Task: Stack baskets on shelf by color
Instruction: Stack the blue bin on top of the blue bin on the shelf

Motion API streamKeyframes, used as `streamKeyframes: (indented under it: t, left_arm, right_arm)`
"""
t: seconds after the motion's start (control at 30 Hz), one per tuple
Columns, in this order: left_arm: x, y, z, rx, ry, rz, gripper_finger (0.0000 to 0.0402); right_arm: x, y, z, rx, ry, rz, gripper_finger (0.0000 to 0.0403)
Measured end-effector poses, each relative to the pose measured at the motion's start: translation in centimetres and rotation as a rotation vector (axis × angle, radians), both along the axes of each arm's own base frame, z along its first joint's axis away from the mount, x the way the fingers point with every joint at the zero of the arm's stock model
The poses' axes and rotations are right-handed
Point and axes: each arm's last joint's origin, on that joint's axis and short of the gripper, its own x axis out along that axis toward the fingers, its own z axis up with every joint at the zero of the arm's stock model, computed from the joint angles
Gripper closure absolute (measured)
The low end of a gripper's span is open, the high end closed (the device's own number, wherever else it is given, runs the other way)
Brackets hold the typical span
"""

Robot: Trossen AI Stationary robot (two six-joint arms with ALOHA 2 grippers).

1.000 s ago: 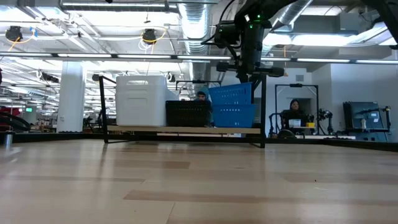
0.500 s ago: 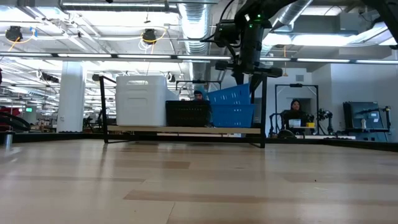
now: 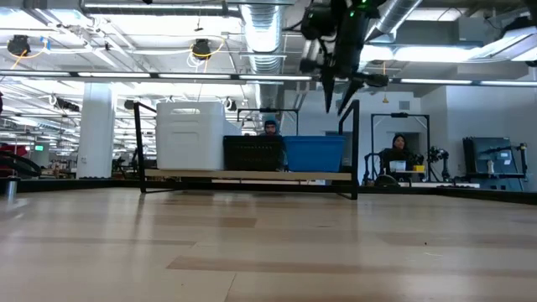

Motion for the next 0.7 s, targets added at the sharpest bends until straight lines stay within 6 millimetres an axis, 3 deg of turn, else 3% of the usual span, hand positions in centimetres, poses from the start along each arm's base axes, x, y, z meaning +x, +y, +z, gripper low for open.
streamKeyframes:
  t: [0.17, 0.3, 0.57, 0.7]
  left_arm:
    - [0.0, 0.0, 0.0, 0.000, 0.000, 0.000, 0.0292]
    - [0.0, 0.0, 0.0, 0.000, 0.000, 0.000, 0.0292]
    - [0.0, 0.0, 0.0, 0.000, 0.000, 0.000, 0.0292]
    - [0.0, 0.0, 0.0, -0.001, -0.001, 0.001, 0.0292]
  right_arm:
    - [-1.2, 1.3, 2.8, -0.073, -0.081, 0.013, 0.0278]
    - [-1.2, 3.5, 4.3, -0.111, -0.125, 0.119, 0.0281]
    - [-2.2, 10.7, 4.8, -0.043, 0.026, 0.372, 0.0281]
    - [-3.4, 14.4, 4.4, 0.045, 0.146, 0.354, 0.0282]
